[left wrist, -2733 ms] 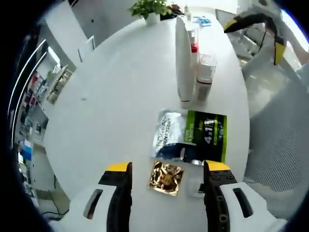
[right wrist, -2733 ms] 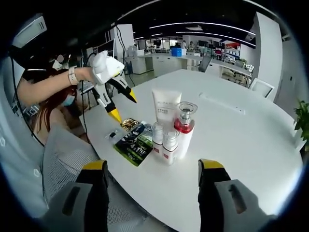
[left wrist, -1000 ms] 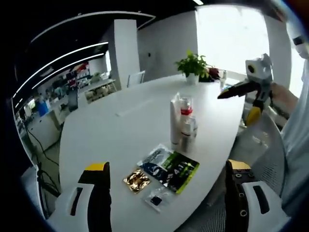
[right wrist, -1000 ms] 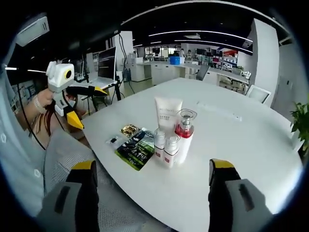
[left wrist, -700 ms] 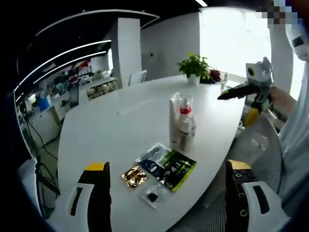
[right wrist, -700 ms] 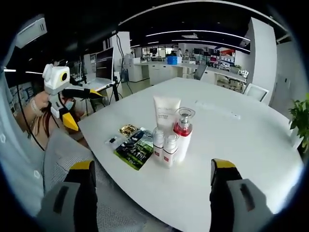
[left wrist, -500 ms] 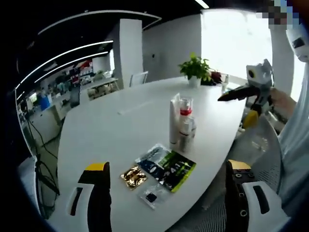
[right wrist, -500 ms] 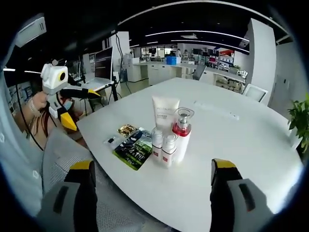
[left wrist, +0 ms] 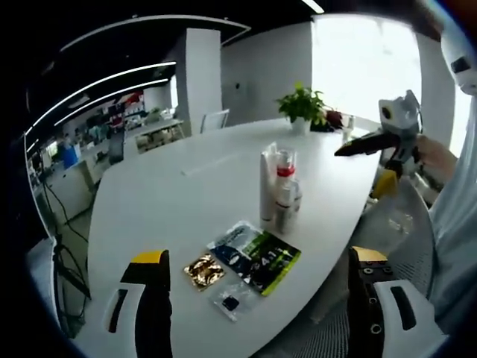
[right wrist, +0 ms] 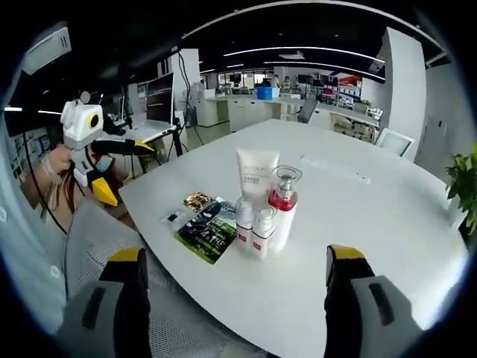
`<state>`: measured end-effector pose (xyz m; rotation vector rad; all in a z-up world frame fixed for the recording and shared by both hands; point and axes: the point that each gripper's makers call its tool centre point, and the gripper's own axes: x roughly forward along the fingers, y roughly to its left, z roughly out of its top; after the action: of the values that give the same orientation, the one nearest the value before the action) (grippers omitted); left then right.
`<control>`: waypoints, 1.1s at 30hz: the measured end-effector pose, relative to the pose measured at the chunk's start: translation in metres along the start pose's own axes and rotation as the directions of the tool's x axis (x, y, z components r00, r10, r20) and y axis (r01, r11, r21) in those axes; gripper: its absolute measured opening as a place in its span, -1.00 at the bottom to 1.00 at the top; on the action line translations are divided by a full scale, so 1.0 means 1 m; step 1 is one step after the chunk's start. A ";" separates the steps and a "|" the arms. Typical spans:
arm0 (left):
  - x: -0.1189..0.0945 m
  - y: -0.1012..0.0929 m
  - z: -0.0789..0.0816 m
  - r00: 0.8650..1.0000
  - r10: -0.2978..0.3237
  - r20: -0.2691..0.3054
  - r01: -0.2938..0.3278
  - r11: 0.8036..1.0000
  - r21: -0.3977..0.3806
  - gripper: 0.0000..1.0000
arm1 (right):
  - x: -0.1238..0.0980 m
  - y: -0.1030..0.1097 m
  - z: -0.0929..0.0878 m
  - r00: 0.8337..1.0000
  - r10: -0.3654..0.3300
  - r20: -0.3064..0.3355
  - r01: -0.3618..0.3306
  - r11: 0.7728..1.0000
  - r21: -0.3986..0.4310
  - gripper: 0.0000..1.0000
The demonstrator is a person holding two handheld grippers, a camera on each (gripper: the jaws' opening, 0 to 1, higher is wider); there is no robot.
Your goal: Arrange the skincare products in the storage area until every visible bottle or jar stands upright without overlapping.
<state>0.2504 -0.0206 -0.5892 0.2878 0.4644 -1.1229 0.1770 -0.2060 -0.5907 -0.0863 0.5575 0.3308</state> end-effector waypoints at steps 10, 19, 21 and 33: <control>-0.003 0.001 -0.003 1.000 0.008 -0.001 -0.008 1.000 -0.013 0.94 | 0.002 0.001 -0.001 1.000 0.002 -0.005 -0.002 1.000 -0.005 0.99; -0.001 0.000 -0.004 1.000 0.008 -0.004 -0.008 1.000 -0.016 0.94 | 0.002 0.001 0.000 1.000 0.003 -0.001 -0.003 1.000 -0.005 0.99; -0.001 -0.001 -0.003 1.000 0.007 -0.001 -0.007 1.000 -0.017 0.94 | 0.002 0.000 0.000 1.000 0.001 0.000 -0.001 1.000 -0.003 0.99; 0.001 0.001 -0.001 1.000 0.010 0.003 -0.010 1.000 -0.028 0.94 | 0.003 -0.003 0.001 1.000 0.000 0.004 0.000 1.000 0.000 0.99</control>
<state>0.2511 -0.0209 -0.5901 0.2638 0.4755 -1.1062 0.1812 -0.2076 -0.5911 -0.0856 0.5538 0.3310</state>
